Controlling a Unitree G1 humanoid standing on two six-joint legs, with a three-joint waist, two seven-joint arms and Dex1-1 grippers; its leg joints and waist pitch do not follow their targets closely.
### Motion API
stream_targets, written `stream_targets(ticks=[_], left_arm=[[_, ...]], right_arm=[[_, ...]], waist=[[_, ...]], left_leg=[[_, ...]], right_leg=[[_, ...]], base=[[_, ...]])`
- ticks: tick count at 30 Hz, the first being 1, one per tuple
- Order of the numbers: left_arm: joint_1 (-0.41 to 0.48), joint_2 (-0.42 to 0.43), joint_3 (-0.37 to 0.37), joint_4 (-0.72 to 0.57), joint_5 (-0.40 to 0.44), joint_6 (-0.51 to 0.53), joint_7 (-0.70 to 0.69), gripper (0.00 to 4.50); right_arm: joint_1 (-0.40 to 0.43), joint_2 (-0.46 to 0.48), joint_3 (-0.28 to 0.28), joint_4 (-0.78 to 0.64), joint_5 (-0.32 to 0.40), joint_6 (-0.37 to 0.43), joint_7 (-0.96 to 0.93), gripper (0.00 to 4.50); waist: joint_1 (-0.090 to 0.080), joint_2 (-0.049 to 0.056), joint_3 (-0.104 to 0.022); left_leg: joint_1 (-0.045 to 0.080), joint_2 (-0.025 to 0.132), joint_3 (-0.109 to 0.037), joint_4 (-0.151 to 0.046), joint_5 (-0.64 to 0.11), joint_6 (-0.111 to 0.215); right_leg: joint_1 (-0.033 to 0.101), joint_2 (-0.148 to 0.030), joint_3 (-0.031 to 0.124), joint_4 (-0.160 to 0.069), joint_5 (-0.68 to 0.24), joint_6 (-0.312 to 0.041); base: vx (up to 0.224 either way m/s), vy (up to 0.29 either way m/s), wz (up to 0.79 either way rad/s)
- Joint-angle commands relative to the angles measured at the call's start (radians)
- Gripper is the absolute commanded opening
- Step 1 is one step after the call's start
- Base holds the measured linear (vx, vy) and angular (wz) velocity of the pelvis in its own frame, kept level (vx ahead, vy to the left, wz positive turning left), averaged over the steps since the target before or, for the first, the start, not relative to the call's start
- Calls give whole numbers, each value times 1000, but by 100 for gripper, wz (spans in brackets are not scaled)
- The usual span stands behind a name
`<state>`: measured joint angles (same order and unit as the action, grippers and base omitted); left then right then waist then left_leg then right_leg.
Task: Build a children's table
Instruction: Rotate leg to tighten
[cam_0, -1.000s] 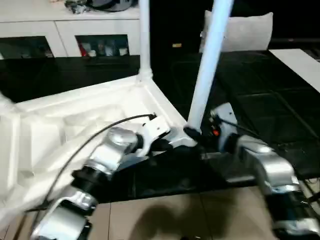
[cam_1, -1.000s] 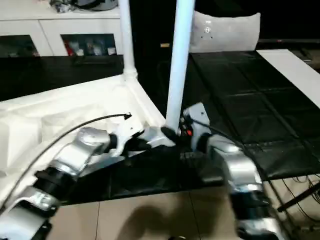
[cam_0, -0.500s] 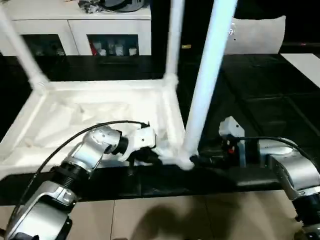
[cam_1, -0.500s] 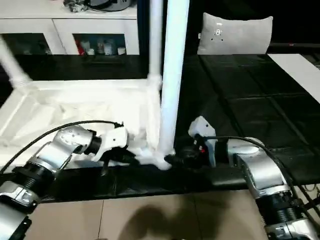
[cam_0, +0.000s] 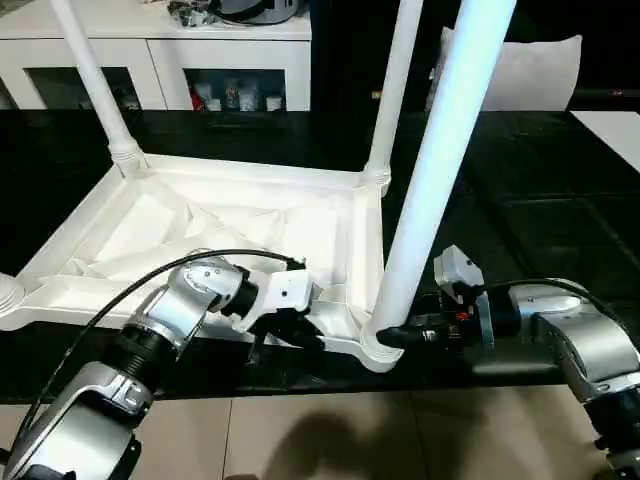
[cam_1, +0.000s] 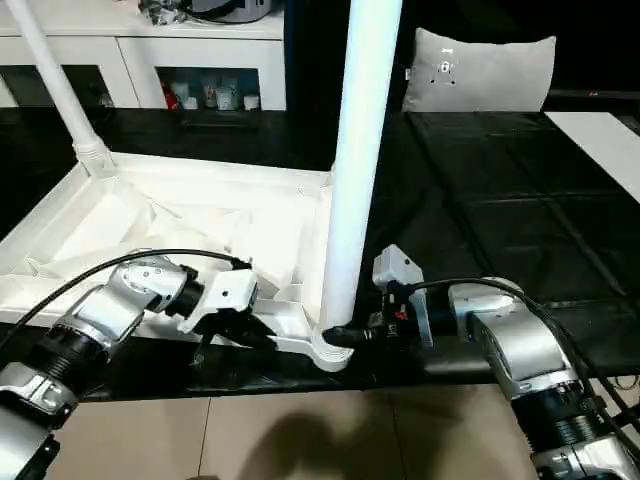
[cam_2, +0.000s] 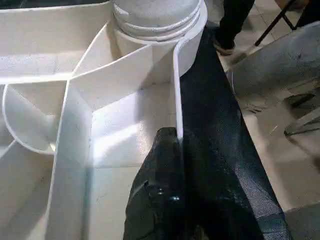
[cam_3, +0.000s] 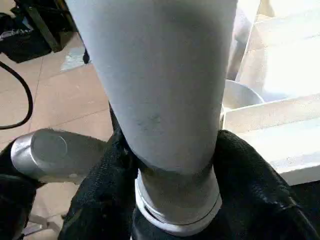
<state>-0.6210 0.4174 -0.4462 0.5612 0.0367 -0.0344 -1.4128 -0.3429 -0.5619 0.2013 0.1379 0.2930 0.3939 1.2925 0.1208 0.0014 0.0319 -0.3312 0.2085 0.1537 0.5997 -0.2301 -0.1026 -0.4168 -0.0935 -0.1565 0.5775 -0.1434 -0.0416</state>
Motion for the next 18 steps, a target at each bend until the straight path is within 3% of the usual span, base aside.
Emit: stream_targets(ticks=[1, 5, 8, 11, 12, 14, 18], left_arm=[[-5, -16, -24, -35, 8, 12, -25, 0], [-7, -40, 0, -54, 3, 124, 41, 0], [-16, -90, 45, -53, 18, 253, 203, 0], [-20, -132, 77, -65, 31, 343, 317, 0], [-20, -147, 89, -71, 35, 370, 353, 0], [-25, -188, 125, -72, 29, 419, 437, 0], [-35, -265, 181, -86, 22, 488, 578, 0]], right_arm=[[14, 9, -19, -31, 53, 37, 10, 193], [16, 54, -35, -70, 69, 104, -73, 192], [-26, 167, -55, -30, -31, 148, -344, 191], [-68, 260, -97, 9, -60, 221, -539, 191], [-74, 281, -102, 12, -69, 240, -576, 191], [-89, 330, -123, 29, -99, 267, -681, 191], [-103, 390, -132, 72, -156, 222, -819, 191]], waist=[[-4, -13, -62], [-6, -12, -60], [-18, -9, -53], [-46, -9, -52], [-52, -2, -54], [-69, -5, -56], [-72, -5, -60]], left_leg=[[-15, 22, 11, -66, -60, 78], [-15, 24, 10, -68, -57, 70], [-13, 12, 12, -68, -98, 40], [-18, 2, 8, -66, -117, 10], [-15, 0, 5, -64, -127, 9], [-18, 0, 6, -63, -127, 29], [-21, 2, 6, -63, -89, 47]], right_leg=[[77, -59, 64, -65, -328, -90], [76, -60, 63, -65, -339, -84], [72, -57, 55, -86, -442, -42], [75, -53, 41, -98, -518, 2], [74, -54, 36, -104, -530, 13], [72, -51, 39, -105, -497, 4], [74, -51, 44, -93, -430, -29]], base=[[0, 0, 0], [0, 0, 0], [0, 0, 0], [0, 0, 0], [0, 0, 0], [0, 0, 0], [0, 0, 0]])
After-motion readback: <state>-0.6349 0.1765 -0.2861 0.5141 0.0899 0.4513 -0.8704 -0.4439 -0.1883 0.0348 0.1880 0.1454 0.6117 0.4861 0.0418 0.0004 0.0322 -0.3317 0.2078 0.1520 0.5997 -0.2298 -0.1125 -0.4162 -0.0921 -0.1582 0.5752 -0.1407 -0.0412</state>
